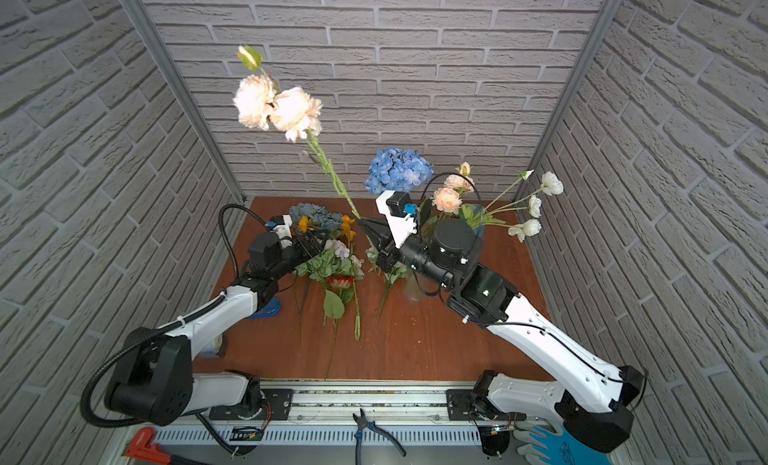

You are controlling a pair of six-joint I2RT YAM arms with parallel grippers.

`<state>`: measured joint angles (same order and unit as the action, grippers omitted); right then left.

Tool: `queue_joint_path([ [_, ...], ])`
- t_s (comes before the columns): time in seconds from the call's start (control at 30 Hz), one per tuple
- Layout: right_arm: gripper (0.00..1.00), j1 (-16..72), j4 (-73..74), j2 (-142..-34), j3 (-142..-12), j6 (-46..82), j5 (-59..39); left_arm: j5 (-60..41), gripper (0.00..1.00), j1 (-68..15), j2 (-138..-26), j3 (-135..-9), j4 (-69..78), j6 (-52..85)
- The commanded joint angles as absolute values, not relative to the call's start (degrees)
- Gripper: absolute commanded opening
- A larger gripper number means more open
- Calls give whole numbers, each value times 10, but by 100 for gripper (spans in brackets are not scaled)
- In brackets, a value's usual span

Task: Arrange the flowers into the vase
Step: 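Lift the peach rose stem high out of the pile with the right gripper, then carry the peach roses over the glass vase and lower the stem inside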

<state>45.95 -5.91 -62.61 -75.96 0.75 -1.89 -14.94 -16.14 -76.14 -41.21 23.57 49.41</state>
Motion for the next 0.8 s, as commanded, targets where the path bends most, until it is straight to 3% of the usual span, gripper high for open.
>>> queue_joint_path([
  [0.0, 5, 452, -41, -593, -743, -20, 37, -156, 98, -174, -773, -436, 245, 468],
  [0.27, 6, 415, 27, -555, -656, -84, 128, -161, 98, -192, -793, -456, 243, 461],
  [0.43, 6, 309, 109, -576, -593, -47, 45, -170, 98, -198, -804, -467, 241, 460],
  [0.77, 6, 264, 300, -613, -514, -51, -43, -169, 98, -206, -823, -478, 240, 457],
])
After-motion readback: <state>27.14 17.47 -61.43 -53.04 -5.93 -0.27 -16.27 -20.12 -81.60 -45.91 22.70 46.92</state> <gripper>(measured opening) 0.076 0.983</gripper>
